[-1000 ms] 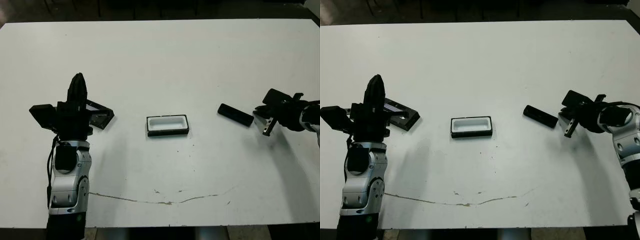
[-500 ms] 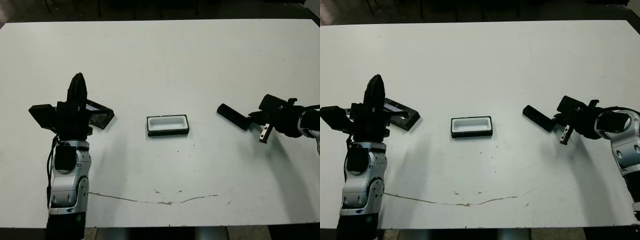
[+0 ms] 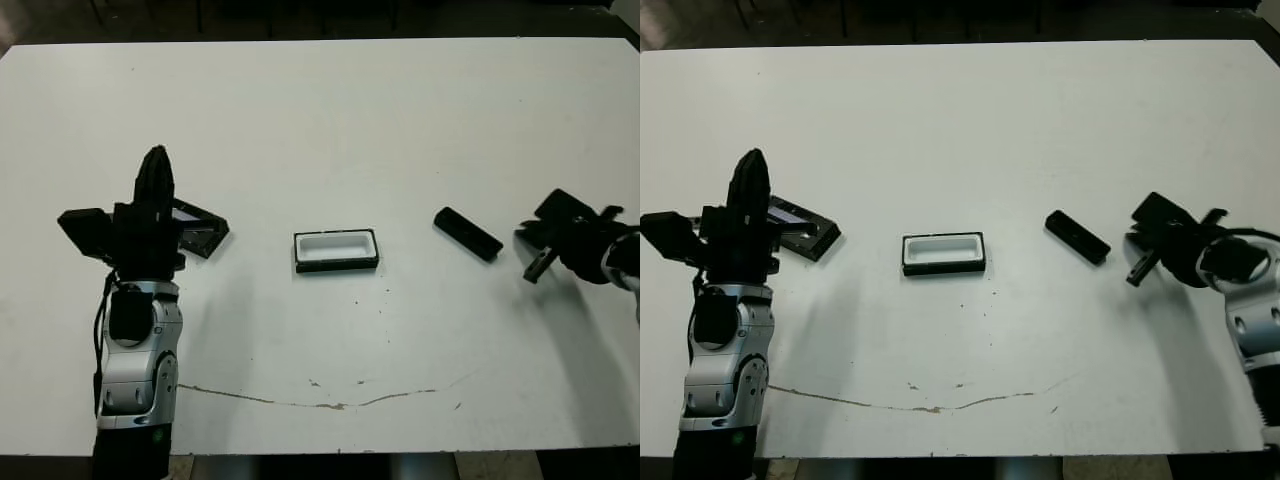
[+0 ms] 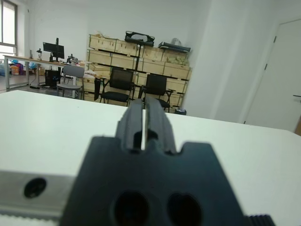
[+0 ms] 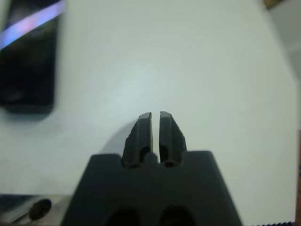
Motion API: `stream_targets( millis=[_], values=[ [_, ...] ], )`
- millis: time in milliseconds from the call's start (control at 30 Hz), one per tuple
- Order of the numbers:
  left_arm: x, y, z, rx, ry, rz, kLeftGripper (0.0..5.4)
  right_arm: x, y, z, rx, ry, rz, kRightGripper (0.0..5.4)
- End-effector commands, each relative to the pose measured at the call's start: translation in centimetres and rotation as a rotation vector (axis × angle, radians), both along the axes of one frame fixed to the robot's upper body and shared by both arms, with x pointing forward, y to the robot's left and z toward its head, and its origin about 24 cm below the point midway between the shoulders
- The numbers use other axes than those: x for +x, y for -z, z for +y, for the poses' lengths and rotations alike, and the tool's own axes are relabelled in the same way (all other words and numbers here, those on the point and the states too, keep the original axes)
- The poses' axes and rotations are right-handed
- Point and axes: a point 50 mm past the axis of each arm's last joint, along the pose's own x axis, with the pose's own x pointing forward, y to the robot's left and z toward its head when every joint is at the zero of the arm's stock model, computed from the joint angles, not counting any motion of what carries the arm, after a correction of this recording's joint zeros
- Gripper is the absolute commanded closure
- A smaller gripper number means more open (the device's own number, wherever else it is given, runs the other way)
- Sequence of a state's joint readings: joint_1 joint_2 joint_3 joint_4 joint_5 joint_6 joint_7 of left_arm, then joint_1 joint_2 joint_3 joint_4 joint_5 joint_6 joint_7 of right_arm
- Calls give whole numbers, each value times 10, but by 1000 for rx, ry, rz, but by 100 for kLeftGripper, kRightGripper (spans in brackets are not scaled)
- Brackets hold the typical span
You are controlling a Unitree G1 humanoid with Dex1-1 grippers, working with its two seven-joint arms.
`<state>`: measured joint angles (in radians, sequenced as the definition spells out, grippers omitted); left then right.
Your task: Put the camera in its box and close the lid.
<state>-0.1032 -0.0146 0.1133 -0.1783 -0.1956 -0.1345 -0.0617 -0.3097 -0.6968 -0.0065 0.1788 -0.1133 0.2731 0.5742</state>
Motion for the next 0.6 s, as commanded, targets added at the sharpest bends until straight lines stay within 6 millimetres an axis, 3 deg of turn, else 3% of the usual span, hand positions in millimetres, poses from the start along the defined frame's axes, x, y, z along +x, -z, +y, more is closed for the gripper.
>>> stream_targets(
  millis=[33,167,367,600],
  values=[
    [-1,5,2,-2,-2,29,539,-2,-5,0,103,4,-73,540],
    [-1,5,2,-3,-7,31,539,-3,-25,10,254,-82,-144,540],
    [0,6,2,-9,0,31,539,-7,-50,25,395,-192,-97,540],
    [-1,6,2,-13,-4,34,540,-6,-52,26,391,-245,24,477]
  ],
)
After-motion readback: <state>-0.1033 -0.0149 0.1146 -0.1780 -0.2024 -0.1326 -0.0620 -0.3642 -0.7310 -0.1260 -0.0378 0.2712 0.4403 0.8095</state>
